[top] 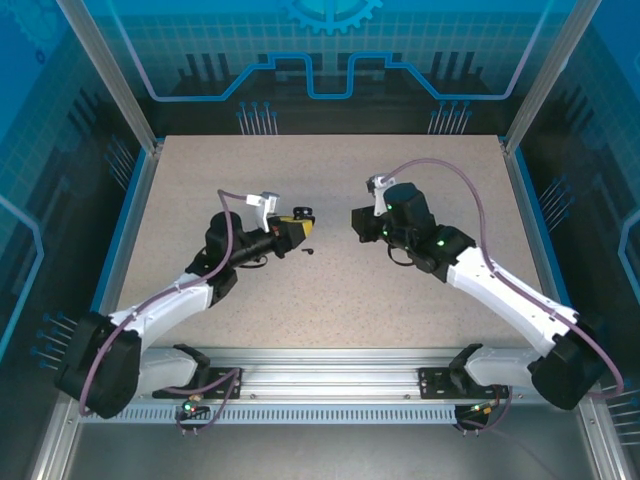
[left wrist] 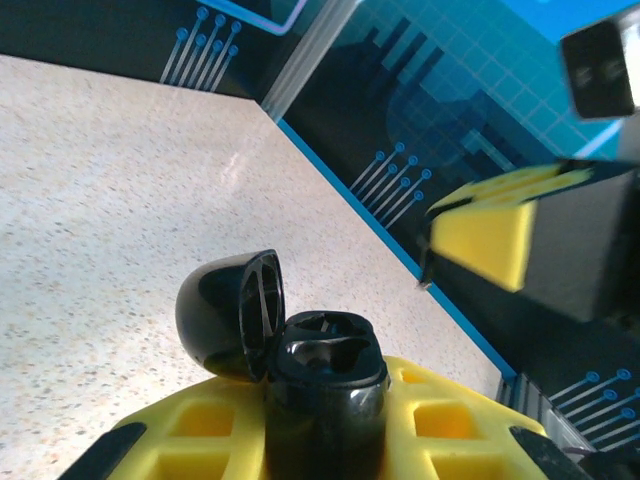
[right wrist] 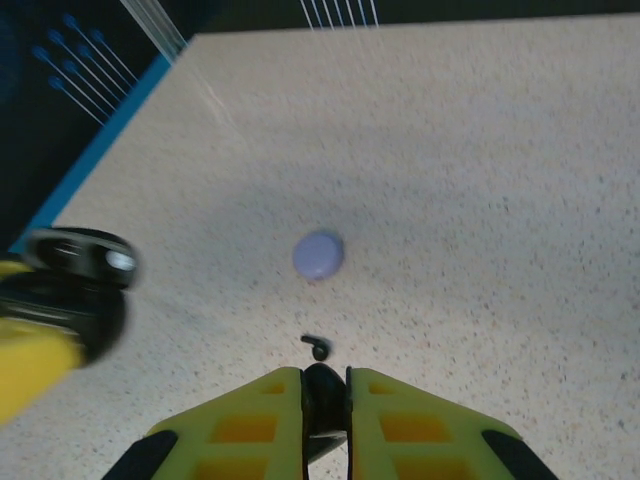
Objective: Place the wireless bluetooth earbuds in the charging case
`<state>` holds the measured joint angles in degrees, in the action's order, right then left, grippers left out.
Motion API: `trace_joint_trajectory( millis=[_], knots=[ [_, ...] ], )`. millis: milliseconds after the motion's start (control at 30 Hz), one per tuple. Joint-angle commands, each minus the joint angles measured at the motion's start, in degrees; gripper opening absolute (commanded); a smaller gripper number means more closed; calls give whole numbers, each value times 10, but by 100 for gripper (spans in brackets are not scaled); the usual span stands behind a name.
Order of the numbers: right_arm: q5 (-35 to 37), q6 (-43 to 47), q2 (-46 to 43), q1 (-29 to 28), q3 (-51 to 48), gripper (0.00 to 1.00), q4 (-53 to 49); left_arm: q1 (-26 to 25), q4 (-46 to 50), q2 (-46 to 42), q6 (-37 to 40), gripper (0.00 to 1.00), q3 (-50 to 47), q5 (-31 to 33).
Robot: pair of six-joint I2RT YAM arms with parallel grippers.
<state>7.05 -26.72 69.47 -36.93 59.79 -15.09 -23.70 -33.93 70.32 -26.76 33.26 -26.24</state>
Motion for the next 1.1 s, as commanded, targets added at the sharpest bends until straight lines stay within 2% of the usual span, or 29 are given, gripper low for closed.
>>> trace_joint_trajectory(
  millis=[0,167,333,667,1067],
  knots=[
    [-19,17,-36,8,-9,15,25,-12,-60,27,-7,8,25,-37],
    [-47,38,-70,5,-10,15,33,-20,-136,64,-22,8,26,-71],
    [-67,58,-91,-5,-16,15,49,-41,-153,75,15,8,40,-107],
    [-77,94,-102,-35,2,15,43,-72,-129,60,92,8,61,-130],
    [-67,112,-91,-54,15,15,31,-87,-108,47,112,8,78,-135]
  ],
)
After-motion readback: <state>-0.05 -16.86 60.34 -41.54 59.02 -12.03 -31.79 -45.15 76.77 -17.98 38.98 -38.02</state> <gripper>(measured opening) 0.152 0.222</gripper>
